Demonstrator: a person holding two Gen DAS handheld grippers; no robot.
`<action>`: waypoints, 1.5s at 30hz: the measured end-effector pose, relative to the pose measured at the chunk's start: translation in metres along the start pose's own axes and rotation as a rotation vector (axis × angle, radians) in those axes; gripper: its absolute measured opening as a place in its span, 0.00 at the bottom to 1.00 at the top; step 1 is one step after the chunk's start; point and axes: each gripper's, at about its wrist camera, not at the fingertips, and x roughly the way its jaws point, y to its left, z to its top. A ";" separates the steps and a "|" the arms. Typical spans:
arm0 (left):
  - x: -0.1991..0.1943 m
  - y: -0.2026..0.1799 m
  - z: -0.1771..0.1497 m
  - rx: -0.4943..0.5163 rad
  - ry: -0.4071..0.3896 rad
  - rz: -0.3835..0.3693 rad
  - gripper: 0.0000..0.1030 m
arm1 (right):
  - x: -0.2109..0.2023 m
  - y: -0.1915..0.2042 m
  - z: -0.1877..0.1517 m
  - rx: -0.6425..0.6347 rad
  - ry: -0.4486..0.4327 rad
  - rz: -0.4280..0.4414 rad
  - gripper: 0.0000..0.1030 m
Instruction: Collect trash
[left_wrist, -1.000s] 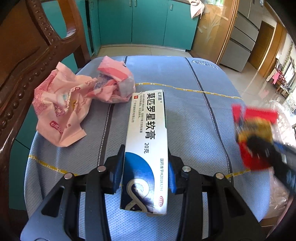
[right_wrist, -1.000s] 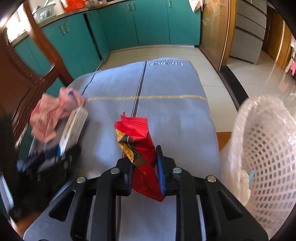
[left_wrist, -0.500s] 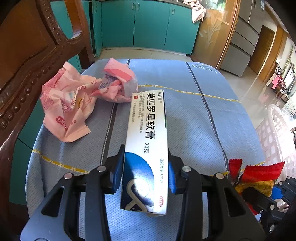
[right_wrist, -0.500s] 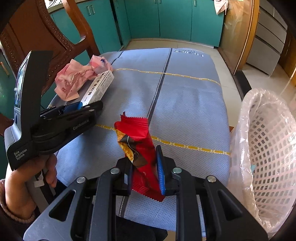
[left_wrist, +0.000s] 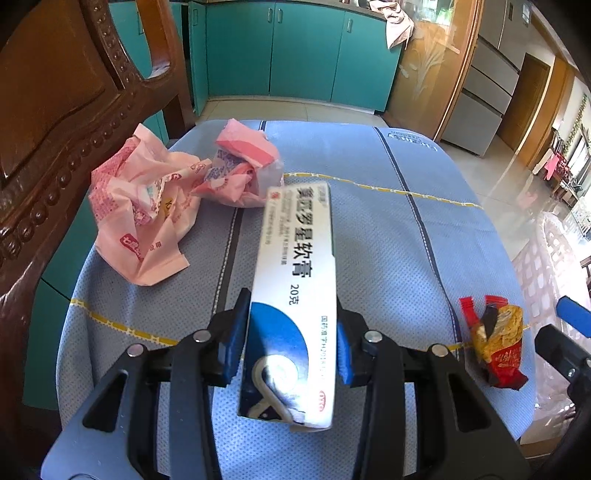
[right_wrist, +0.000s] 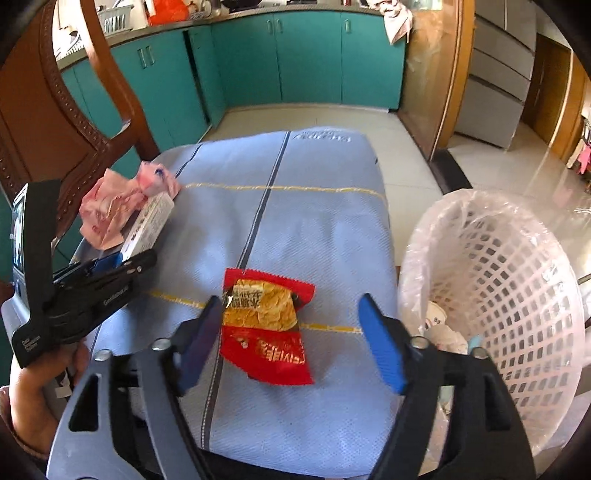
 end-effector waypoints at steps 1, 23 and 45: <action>-0.001 0.000 -0.001 -0.002 -0.001 0.003 0.55 | 0.002 0.001 0.000 -0.001 0.004 0.007 0.80; 0.012 -0.010 0.000 0.082 0.043 -0.024 0.42 | 0.047 0.029 -0.014 -0.073 0.036 -0.011 0.46; -0.121 -0.024 -0.014 0.077 -0.405 0.094 0.41 | -0.048 0.024 0.003 -0.078 -0.186 -0.081 0.46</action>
